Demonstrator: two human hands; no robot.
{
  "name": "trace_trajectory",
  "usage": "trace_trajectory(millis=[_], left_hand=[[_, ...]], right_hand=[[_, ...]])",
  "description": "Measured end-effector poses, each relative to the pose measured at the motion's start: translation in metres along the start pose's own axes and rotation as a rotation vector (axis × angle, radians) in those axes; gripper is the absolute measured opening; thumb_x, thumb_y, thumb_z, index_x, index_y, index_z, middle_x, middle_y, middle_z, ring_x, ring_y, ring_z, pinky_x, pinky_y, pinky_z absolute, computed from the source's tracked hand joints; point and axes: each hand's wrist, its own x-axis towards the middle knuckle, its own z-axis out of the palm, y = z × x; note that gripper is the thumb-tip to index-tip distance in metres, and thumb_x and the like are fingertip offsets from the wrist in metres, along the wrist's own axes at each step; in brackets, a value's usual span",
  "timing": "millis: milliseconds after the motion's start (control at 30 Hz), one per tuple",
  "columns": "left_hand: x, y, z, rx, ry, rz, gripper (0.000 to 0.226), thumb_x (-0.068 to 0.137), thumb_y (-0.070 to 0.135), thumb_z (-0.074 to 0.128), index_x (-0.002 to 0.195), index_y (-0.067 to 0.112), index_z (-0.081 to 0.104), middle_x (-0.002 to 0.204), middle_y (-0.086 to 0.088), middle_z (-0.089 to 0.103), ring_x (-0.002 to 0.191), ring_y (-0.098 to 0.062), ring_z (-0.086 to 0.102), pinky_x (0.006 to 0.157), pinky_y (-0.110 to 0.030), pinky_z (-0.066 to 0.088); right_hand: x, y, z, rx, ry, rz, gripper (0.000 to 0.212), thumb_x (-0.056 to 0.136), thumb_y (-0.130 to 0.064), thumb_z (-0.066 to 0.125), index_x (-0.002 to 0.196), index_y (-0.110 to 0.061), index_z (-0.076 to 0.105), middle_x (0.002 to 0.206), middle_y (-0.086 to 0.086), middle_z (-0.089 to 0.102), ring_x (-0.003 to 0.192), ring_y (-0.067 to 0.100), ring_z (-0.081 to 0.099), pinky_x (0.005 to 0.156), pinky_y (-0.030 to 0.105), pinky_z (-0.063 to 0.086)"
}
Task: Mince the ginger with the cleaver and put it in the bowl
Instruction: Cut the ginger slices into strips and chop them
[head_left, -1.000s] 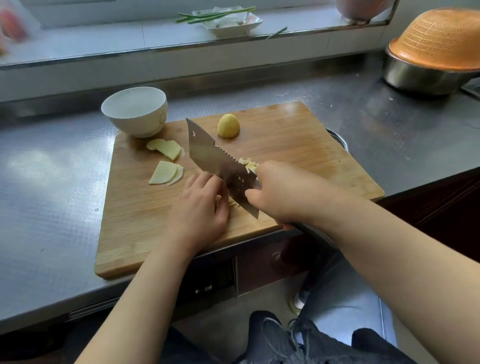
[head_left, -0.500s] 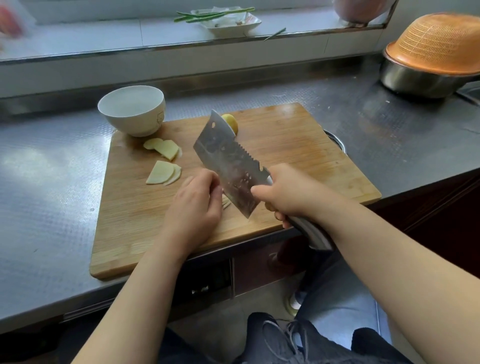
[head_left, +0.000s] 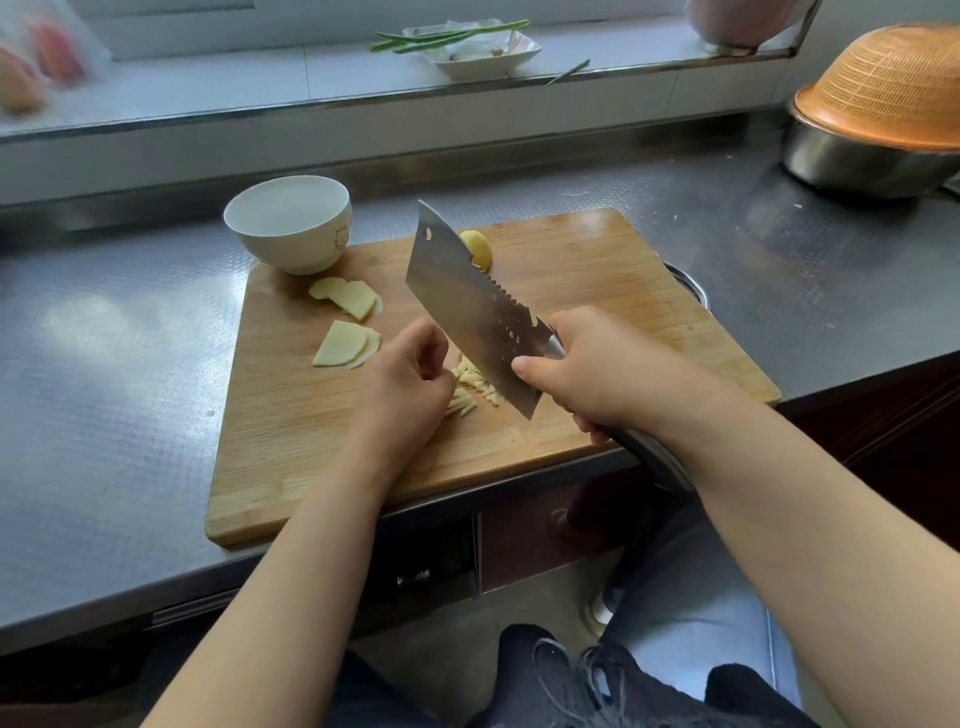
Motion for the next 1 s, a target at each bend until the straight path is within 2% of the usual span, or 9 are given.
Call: trace_trajectory(millis=[100,200,367,533,633,733,833,900,1000], left_hand=[[-0.003,-0.006,-0.002,0.053,-0.006,0.042,0.027,0.076,-0.004,0.063,0.079,0.016,0.046,0.074,0.014,0.042,0.069,0.002,0.043,0.063,-0.009,0.034],[-0.007,-0.012,-0.003,0.12,0.015,0.092,0.022,0.082,0.006,0.067,0.088,0.022,0.053,0.085,0.015,0.05,0.073,-0.003,0.049,0.065,-0.012,0.038],[-0.017,-0.02,-0.005,0.268,0.007,0.228,0.004,0.087,0.008,0.064,0.087,0.013,0.064,0.085,0.003,0.059,0.077,-0.019,0.054,0.067,-0.031,0.044],[-0.022,-0.022,-0.01,0.237,-0.026,0.256,0.004,0.086,0.01,0.068,0.089,0.013,0.068,0.085,0.003,0.063,0.08,-0.018,0.056,0.07,-0.026,0.041],[-0.024,-0.023,-0.012,0.237,-0.049,0.227,0.009,0.081,0.015,0.074,0.086,0.015,0.068,0.084,0.005,0.063,0.08,-0.017,0.057,0.071,-0.031,0.045],[-0.024,-0.022,-0.012,0.252,-0.057,0.236,0.009,0.079,0.016,0.076,0.082,0.016,0.068,0.082,0.006,0.063,0.078,-0.018,0.057,0.068,-0.033,0.046],[-0.023,-0.021,-0.013,0.249,-0.051,0.239,0.009,0.078,0.015,0.077,0.081,0.016,0.069,0.08,0.006,0.063,0.076,-0.019,0.057,0.068,-0.033,0.047],[-0.023,-0.02,-0.012,0.244,-0.047,0.236,0.009,0.078,0.015,0.077,0.081,0.016,0.069,0.08,0.006,0.062,0.075,-0.019,0.056,0.067,-0.033,0.046],[-0.024,-0.02,-0.012,0.271,-0.009,0.216,0.015,0.078,0.022,0.078,0.085,0.015,0.067,0.086,0.004,0.059,0.082,-0.019,0.053,0.069,-0.033,0.044]], right_hand=[[-0.001,-0.001,-0.001,-0.008,0.005,-0.001,0.015,0.099,-0.029,0.053,0.092,-0.016,0.055,0.064,0.006,0.055,0.045,0.015,0.053,0.042,0.027,0.049],[-0.001,-0.005,0.002,-0.015,-0.01,-0.005,0.014,0.099,-0.027,0.052,0.094,-0.015,0.055,0.067,0.006,0.056,0.046,0.016,0.054,0.042,0.026,0.048],[-0.001,-0.012,0.006,-0.048,-0.038,-0.028,0.008,0.099,-0.022,0.05,0.095,-0.017,0.056,0.068,0.006,0.057,0.045,0.016,0.054,0.043,0.027,0.049],[0.001,-0.019,0.01,-0.121,-0.054,-0.018,0.015,0.099,-0.02,0.049,0.103,-0.01,0.058,0.07,0.011,0.061,0.049,0.019,0.059,0.044,0.028,0.052],[0.003,-0.021,0.012,-0.182,-0.068,0.002,0.014,0.097,-0.019,0.048,0.089,-0.011,0.056,0.062,0.01,0.063,0.044,0.019,0.06,0.042,0.026,0.052],[0.003,-0.021,0.017,-0.233,-0.089,0.037,0.021,0.096,-0.018,0.047,0.077,-0.012,0.051,0.048,0.004,0.057,0.03,0.013,0.051,0.038,0.018,0.041],[0.004,-0.023,0.022,-0.26,-0.075,0.05,0.024,0.096,-0.02,0.047,0.073,-0.015,0.047,0.056,0.006,0.059,0.036,0.017,0.055,0.038,0.018,0.041],[0.006,-0.022,0.024,-0.256,-0.046,0.047,0.023,0.096,-0.021,0.047,0.074,-0.015,0.048,0.059,0.006,0.06,0.042,0.019,0.059,0.037,0.021,0.045],[0.01,-0.016,0.025,-0.17,-0.018,0.048,0.013,0.095,-0.02,0.048,0.085,-0.013,0.052,0.065,0.008,0.06,0.054,0.025,0.063,0.048,0.034,0.056]])
